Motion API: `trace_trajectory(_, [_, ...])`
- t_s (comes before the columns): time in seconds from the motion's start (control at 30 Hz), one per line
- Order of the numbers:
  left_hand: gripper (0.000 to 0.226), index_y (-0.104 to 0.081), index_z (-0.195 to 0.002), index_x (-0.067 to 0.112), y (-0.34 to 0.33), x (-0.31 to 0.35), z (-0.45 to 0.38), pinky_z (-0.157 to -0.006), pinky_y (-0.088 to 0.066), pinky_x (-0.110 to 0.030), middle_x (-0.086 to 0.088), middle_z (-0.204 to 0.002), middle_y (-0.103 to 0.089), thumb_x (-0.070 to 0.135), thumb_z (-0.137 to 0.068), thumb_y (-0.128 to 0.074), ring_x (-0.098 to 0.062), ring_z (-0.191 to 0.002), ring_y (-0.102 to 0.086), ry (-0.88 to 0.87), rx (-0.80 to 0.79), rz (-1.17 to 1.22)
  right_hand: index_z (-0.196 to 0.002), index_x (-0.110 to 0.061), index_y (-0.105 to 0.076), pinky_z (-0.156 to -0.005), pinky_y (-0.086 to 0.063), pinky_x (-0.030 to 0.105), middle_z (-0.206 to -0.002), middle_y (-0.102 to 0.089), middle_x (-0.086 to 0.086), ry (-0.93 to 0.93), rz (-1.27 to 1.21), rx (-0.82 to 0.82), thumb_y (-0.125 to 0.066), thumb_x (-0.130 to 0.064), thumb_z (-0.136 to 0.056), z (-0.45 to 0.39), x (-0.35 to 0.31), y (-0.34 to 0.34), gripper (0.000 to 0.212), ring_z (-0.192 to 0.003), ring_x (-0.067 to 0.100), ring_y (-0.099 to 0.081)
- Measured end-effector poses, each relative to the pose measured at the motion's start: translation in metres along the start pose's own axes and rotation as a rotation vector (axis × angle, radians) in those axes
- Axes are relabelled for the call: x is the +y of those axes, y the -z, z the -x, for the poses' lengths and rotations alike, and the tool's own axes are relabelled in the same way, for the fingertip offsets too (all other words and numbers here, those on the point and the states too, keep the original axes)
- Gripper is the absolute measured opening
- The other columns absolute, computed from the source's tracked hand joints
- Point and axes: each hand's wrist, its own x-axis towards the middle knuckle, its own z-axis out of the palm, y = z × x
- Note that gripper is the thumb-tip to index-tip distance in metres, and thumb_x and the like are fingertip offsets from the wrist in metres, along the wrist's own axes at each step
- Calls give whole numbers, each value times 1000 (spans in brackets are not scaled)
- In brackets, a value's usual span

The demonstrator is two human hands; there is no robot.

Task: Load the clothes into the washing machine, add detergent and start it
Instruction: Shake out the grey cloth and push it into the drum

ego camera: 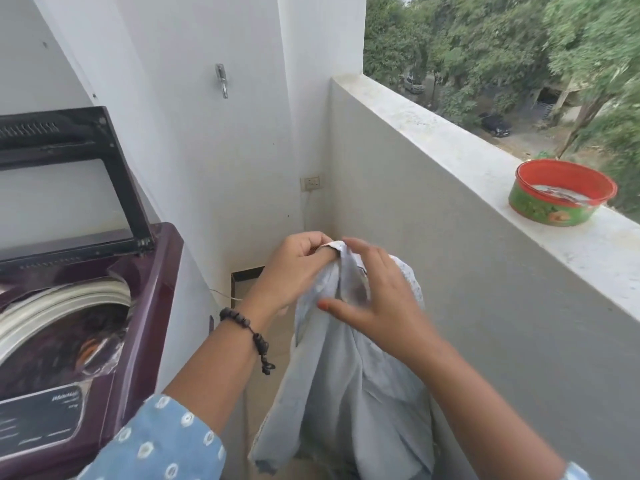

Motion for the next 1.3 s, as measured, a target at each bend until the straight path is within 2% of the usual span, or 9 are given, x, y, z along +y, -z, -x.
trace_trajectory(0.17, [18, -63, -91, 15, -8, 11, 7, -65, -46, -28, -4, -76, -61, 24, -83, -77, -14, -67, -54, -176, -38, -93, -97, -13, -62, -74, -48, 31, -86, -67, -9, -54, -210, -94, -63, -27, -91, -17, 1, 12, 15, -81, 4, -61])
trace_trajectory(0.3, [35, -57, -103, 18, -6, 0, 19, -79, -53, -21, 1, -91, -60, 14, -77, -79, -12, -81, -64, -157, -10, 105, -86, 2, -61, -62, -42, 42, -76, -59, 21, -35, -139, -87, -46, -42, -89, -31, -2, 26, 47, -64, 19, -48])
trace_trajectory(0.47, [25, -58, -97, 17, -8, -18, 31, -70, -52, -23, 7, -83, -62, 7, -82, -76, -8, -69, -61, -110, 42, 49, -85, -13, -69, -62, -42, 31, -69, -61, 7, 24, -110, -168, -48, -31, -101, -49, -28, 42, 32, -62, 18, -53])
trace_trajectory(0.63, [37, -69, -99, 28, -4, -47, 22, -69, -56, -48, 3, -85, -73, 58, -78, -65, -23, -76, -66, -122, 61, -227, -79, -28, -65, -58, -36, 18, -60, -53, -6, 168, -53, -186, -47, -28, -102, -67, -74, 63, 29, -57, 3, -50])
trace_trajectory(0.83, [81, -71, -89, 21, 31, -121, -7, -70, -54, -50, -2, -83, -74, 93, -58, -49, -24, -76, -69, 61, 62, -296, -89, -24, -70, -56, -42, 39, -80, -59, 29, 293, 14, -76, -45, -38, -101, -88, -101, 106, 31, -63, 38, -53])
trace_trajectory(1.03, [34, -65, -82, 17, 57, -112, -35, -59, -43, -27, -4, -78, -66, 41, -96, -46, -23, -78, -60, 148, 297, -56, -91, -26, -68, -61, -47, 48, -79, -58, 30, 158, 108, -125, -47, -41, -99, -101, -66, 97, 27, -64, 40, -55])
trace_trajectory(1.13, [20, -69, -80, 22, 63, -57, -53, -69, -46, -28, -2, -79, -70, 25, -97, -58, -15, -77, -60, -66, 330, -21, -110, -21, -67, -81, -49, 31, -89, -68, 3, 37, 77, -159, -66, -32, -91, -109, -45, 78, 22, -82, 17, -63])
trace_trajectory(1.2, [11, -69, -79, 24, 57, -14, -53, -64, -44, -21, 3, -72, -68, 19, -89, -70, -8, -69, -57, -251, 221, -96, -129, -26, -57, -92, -44, 14, -109, -65, -7, -42, 13, -227, -77, -31, -81, -110, -33, 62, 53, -102, 3, -60])
trace_trajectory(1.3, [15, -64, -80, 24, 38, 32, -47, -52, -39, -18, 4, -57, -58, 20, -79, -78, -4, -52, -48, -443, 105, -279, -126, -24, -58, -95, -45, 16, -114, -66, -11, -66, -155, -347, -75, -16, -84, -104, -22, 39, 46, -105, -2, -59])
